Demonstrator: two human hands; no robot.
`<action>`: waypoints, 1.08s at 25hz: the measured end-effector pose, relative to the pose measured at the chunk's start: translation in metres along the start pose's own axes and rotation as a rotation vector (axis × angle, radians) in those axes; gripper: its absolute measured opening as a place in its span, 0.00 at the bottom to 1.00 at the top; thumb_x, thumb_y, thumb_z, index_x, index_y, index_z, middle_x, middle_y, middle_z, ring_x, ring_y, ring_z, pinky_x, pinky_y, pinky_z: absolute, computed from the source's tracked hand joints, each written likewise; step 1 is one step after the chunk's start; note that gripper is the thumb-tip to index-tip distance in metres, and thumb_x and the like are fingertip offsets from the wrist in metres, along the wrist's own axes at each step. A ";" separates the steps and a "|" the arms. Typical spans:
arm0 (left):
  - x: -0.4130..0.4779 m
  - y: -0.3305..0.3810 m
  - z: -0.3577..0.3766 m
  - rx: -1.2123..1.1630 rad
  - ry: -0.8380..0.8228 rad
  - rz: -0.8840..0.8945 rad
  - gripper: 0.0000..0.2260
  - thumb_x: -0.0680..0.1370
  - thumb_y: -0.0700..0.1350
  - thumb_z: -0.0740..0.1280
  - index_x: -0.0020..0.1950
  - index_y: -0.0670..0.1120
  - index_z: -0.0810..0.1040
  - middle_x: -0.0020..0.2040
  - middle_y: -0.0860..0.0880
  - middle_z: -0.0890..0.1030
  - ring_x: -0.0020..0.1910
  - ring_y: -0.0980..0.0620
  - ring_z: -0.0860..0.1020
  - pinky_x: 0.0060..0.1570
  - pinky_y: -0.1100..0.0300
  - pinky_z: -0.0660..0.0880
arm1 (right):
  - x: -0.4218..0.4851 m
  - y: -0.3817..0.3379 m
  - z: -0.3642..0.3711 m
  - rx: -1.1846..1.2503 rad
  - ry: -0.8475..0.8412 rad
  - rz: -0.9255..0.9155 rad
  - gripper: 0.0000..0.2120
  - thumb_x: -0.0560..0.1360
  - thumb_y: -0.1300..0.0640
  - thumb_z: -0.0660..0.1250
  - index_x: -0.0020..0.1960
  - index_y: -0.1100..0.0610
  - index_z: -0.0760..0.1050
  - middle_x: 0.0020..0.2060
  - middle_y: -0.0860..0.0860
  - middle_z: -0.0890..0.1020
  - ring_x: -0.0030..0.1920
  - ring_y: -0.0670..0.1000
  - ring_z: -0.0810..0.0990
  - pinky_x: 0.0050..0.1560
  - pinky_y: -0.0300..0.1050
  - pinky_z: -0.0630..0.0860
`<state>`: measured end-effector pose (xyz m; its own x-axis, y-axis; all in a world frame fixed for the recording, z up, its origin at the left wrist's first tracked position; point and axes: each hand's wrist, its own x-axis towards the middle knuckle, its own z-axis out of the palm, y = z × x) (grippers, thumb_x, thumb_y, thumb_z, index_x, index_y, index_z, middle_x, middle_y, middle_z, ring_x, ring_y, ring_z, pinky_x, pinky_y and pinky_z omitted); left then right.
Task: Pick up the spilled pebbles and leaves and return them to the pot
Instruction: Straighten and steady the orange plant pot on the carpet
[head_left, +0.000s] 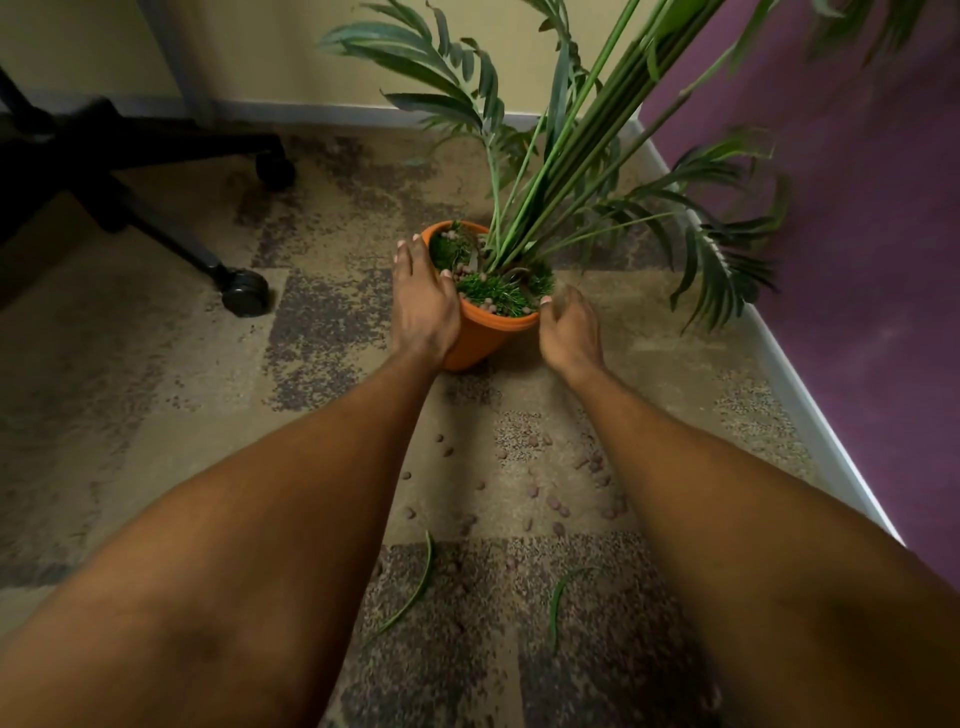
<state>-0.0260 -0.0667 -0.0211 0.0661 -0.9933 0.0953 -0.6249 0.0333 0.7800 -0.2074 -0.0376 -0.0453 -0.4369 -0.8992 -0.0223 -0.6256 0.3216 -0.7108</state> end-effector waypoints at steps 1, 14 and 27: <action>0.000 -0.001 0.000 -0.002 -0.011 -0.009 0.27 0.87 0.48 0.57 0.85 0.42 0.54 0.85 0.41 0.55 0.84 0.42 0.56 0.80 0.52 0.54 | 0.003 0.003 0.004 0.091 -0.018 0.059 0.25 0.86 0.49 0.59 0.79 0.60 0.64 0.75 0.58 0.71 0.74 0.59 0.70 0.70 0.48 0.67; 0.007 -0.001 -0.007 -0.116 -0.035 -0.106 0.28 0.84 0.46 0.64 0.84 0.49 0.60 0.75 0.43 0.75 0.72 0.41 0.74 0.73 0.48 0.70 | 0.015 -0.011 0.032 0.678 -0.051 0.434 0.17 0.84 0.60 0.63 0.73 0.60 0.72 0.48 0.50 0.81 0.36 0.48 0.81 0.49 0.49 0.84; 0.020 -0.003 -0.004 -0.250 0.004 -0.327 0.17 0.82 0.45 0.67 0.71 0.47 0.72 0.62 0.41 0.80 0.59 0.39 0.81 0.59 0.39 0.81 | 0.010 -0.031 0.018 0.859 -0.170 0.534 0.19 0.84 0.68 0.59 0.74 0.63 0.67 0.49 0.56 0.79 0.43 0.51 0.80 0.33 0.47 0.79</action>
<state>-0.0193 -0.0866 -0.0186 0.2333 -0.9556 -0.1801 -0.3624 -0.2573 0.8958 -0.1801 -0.0617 -0.0363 -0.3833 -0.7526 -0.5354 0.3272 0.4315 -0.8407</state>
